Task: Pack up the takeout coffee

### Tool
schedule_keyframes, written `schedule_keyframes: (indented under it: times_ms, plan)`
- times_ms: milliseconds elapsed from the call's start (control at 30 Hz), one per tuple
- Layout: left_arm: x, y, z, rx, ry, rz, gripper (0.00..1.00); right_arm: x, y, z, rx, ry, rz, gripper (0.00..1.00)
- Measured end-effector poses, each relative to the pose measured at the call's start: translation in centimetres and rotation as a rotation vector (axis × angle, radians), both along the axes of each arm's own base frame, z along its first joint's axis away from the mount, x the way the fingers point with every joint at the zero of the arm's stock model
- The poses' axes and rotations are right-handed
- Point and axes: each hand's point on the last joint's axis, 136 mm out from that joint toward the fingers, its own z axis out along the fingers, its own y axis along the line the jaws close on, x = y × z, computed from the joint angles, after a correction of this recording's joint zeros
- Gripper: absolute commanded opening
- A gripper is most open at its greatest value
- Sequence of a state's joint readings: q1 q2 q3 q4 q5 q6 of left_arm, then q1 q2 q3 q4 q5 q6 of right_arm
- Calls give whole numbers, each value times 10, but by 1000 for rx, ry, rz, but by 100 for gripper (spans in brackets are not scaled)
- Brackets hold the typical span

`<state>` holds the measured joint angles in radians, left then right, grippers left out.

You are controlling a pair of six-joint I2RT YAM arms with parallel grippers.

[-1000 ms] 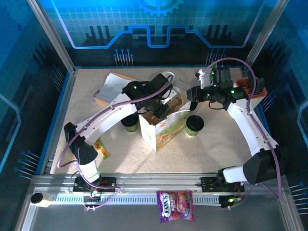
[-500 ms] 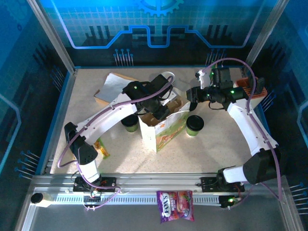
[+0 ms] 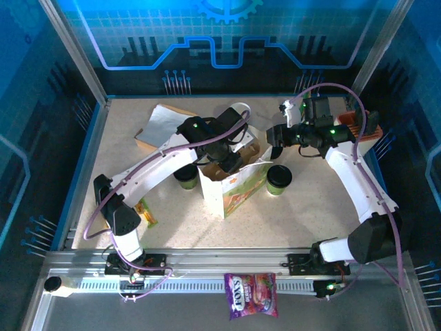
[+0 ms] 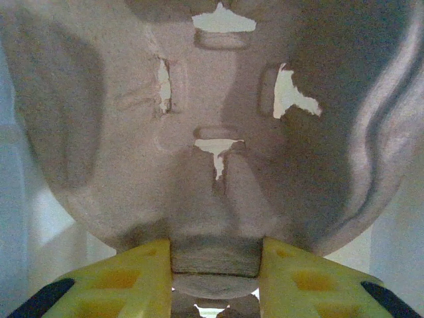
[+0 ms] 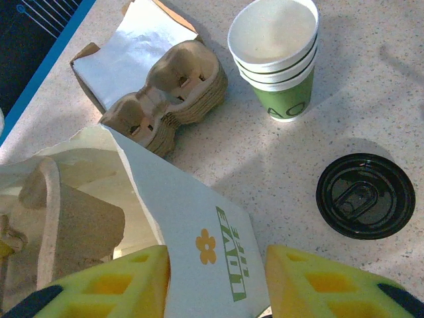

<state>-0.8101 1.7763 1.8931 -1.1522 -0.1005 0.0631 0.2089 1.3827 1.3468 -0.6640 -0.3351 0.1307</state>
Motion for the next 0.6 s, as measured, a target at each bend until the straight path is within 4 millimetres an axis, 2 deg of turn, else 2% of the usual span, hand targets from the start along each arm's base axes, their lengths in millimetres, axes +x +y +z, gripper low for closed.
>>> schedule_keyframes:
  times_ms: [233,600]
  plan:
    - [-1,1,-3,9,9,0,36,2,8,-10,1,27,22,44]
    - [-1,1,-25,64,60,-1,36,0,6,-2,-2,1,14,46]
